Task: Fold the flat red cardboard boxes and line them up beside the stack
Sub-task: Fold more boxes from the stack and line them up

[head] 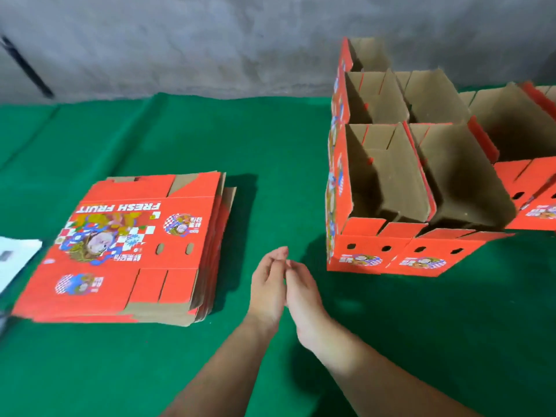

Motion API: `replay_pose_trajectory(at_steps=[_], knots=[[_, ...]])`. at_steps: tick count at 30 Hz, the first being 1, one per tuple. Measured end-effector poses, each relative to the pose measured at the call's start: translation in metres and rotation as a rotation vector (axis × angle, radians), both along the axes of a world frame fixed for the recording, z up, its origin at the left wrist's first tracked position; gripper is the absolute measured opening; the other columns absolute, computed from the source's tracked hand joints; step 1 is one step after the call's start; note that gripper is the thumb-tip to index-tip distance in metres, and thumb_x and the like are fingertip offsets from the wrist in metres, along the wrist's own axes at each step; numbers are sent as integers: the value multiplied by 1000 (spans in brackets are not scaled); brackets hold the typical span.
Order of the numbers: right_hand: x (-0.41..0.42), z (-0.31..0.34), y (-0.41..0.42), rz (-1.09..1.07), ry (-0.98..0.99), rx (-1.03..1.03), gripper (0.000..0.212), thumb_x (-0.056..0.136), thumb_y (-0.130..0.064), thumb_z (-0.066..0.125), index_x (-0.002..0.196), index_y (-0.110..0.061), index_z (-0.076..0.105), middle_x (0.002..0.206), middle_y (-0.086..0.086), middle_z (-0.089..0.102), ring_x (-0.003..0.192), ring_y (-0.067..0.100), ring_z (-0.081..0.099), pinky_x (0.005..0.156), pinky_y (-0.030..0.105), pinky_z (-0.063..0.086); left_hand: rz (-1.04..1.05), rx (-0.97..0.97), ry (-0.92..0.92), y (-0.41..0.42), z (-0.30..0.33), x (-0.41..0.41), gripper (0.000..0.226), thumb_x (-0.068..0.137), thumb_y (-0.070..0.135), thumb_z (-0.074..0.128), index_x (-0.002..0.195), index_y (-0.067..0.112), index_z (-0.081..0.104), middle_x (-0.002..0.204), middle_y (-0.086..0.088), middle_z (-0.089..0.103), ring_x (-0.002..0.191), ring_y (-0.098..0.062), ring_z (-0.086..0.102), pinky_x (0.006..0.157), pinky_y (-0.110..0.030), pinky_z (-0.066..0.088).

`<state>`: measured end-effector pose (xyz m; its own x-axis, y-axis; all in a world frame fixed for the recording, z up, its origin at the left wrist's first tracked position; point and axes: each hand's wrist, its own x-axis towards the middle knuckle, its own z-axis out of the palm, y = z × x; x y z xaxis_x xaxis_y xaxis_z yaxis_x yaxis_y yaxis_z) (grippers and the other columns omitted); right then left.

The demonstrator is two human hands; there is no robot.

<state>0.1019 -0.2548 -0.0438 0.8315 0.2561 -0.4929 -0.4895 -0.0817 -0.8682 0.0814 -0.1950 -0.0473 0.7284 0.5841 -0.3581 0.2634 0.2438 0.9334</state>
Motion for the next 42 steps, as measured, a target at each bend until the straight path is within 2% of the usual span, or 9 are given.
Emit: replay_pose_trajectory(at_steps=[4,7,10,16,21,27,34,39,42], knots=[[-6,5,67,172,168,-56,27,102,-25,39,112,-10,60,98,0,62,85,22,58,81,38,51,-18,472,22,91,12,-28,27,106,11,52,124,19,68,123,5,70,114,-2,65,100,-21,49],[-13,3,105,249,155,-134,27,99,-19,45,114,0,58,96,4,51,86,21,49,79,35,40,-59,980,444,163,-6,-57,43,100,38,47,141,31,59,148,-2,56,141,-29,48,122,-45,29],[-21,1,134,299,169,-111,16,98,-20,49,111,-20,58,109,1,56,101,22,57,95,38,47,-332,1043,779,192,-30,-81,64,104,51,39,164,39,21,174,-1,13,157,-42,11,127,-57,7],[-6,-8,133,105,214,-104,15,99,-26,61,101,-14,69,100,9,75,88,25,71,86,41,58,-553,1130,550,125,-40,-88,73,97,64,33,163,46,5,176,11,-1,149,-28,16,119,-49,20],[26,-13,59,10,128,-193,9,93,-7,62,87,-10,69,90,20,74,76,26,66,74,38,51,-586,1085,204,106,-23,-94,69,94,58,39,161,47,27,165,23,32,143,-15,34,114,-36,25],[18,-7,-41,-214,-76,-190,16,98,-8,55,93,-10,70,83,2,68,75,17,57,66,29,42,199,889,311,188,-18,-117,91,87,64,44,157,7,41,160,-28,37,143,-46,38,117,-58,27],[-19,-6,-122,-329,-39,4,23,94,-15,57,100,-13,79,100,9,78,85,18,71,83,32,55,160,275,-39,178,-7,-124,50,108,49,45,92,5,61,78,-18,68,65,-25,67,62,-28,53],[-19,-16,-163,-267,36,43,47,105,-51,38,118,-23,74,117,4,77,109,22,73,87,36,56,91,189,-194,150,7,-126,55,101,60,51,95,6,61,85,-41,56,71,-35,57,65,-35,45],[-15,-9,-182,-225,-35,117,60,101,-66,31,130,-29,68,130,4,71,122,22,67,96,41,51,-16,142,-223,130,11,-130,69,82,83,61,88,14,62,72,-21,56,62,-27,55,57,-28,44]])
